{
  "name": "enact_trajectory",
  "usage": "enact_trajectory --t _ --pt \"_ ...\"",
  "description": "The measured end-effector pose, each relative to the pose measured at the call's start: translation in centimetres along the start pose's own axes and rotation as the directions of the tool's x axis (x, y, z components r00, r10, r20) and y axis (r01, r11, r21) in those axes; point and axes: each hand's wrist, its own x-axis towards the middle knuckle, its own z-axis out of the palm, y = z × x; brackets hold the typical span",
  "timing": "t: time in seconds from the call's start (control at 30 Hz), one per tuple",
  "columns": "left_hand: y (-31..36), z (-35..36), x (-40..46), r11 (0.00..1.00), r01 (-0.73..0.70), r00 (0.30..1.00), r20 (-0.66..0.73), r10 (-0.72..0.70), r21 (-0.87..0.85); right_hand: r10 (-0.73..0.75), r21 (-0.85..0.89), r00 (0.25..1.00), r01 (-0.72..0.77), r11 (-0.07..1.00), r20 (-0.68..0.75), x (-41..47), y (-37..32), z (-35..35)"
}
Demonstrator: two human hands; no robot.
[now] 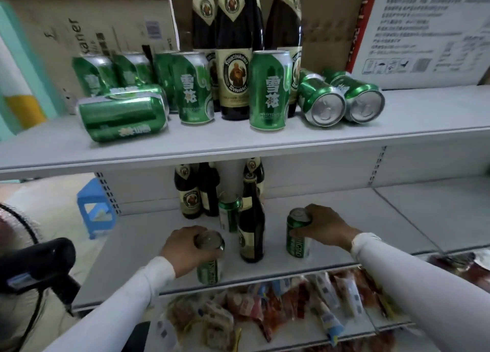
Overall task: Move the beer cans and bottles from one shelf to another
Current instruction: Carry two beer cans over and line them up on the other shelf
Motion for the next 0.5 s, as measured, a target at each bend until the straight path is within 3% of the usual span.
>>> enact_trajectory --t 0.2,0.5 --pt "4.9 1.6 -2.5 0.971 -0.202 0.97 0.109 0.216 -0.125 0.029 -0.019 0.997 -0.031 0.999 -0.072 -7.4 -0.1 -2.1" --pt "22.0 10.4 -1.9 0.849 -0.498 0.827 0.198 0.526 -0.176 0.195 0.078 0.935 -0.18 0.981 -0.296 -20.3 8.9 -10.2"
